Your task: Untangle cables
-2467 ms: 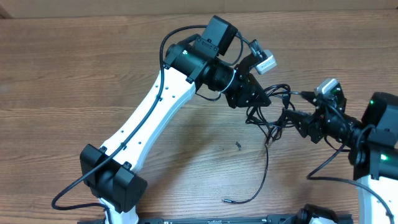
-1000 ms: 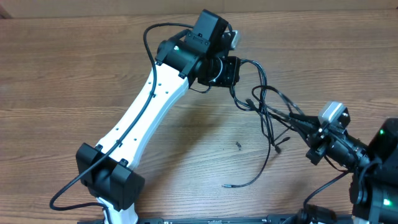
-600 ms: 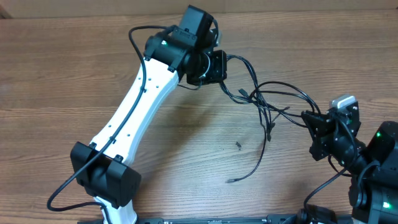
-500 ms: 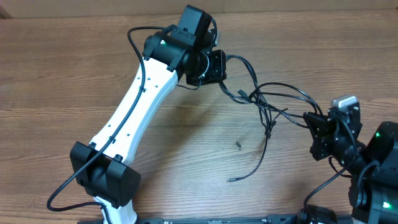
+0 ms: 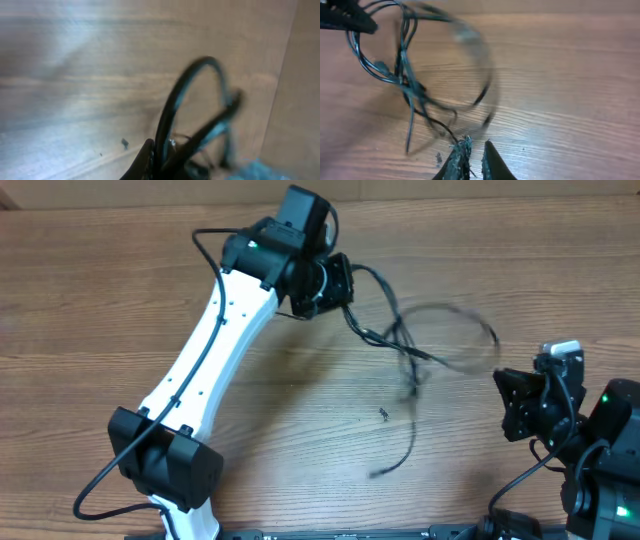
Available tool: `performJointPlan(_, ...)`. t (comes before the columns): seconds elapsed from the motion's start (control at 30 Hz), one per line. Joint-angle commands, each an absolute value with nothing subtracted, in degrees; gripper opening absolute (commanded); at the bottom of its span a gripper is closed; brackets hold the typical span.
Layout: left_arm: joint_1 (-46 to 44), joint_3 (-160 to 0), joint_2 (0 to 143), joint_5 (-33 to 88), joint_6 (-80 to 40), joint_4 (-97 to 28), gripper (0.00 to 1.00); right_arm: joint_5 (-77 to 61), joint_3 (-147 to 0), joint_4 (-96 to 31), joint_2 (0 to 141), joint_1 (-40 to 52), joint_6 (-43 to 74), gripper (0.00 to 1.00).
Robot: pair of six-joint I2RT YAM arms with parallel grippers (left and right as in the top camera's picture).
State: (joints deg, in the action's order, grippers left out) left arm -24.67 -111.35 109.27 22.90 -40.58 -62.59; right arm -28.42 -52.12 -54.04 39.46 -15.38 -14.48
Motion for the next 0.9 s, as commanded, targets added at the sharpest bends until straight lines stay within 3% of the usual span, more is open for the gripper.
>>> performJointPlan(0.0,-23.3,-111.9,109.4,27.6,-37.8,-59.2,0.04,-26.4,-52.9,-53.2,38.9,-15.5,-12.1,0.11)
performJointPlan(0.03,-23.3,-111.9,109.4,30.6,-35.4,-57.9,0.04,-26.4,-52.9,-52.7,38.9,-15.5,-12.1,0.20)
performJointPlan(0.07,-23.5,-111.9,109.4,33.6,-32.5,-56.7,0.04,-26.4,-52.9,-52.0,38.9,-15.5,-12.1,0.49)
performJointPlan(0.1,-23.7,-111.9,109.4,36.2,-29.2,-56.0,0.04,-26.6,-52.9,-51.4,38.9,-15.5,-12.1,0.70)
performJointPlan(0.13,-24.1,-111.9,109.4,38.1,-26.2,-55.7,0.04,-26.7,-52.9,-50.9,38.9,-15.5,-12.2,0.75)
performJointPlan(0.33,-28.3,-111.9,109.4,45.5,-6.9,-58.5,0.04,-35.2,-52.9,-48.9,39.1,-15.4,-19.9,0.77)
performJointPlan(0.53,-32.4,-111.9,109.4,54.1,6.9,-59.1,0.04,-36.1,-52.9,-49.0,40.9,-15.4,-20.0,0.86)
performJointPlan(0.87,-32.1,-112.0,108.8,71.2,12.3,-58.3,0.04,-36.2,-52.9,-49.3,44.8,-15.4,-19.8,0.86)
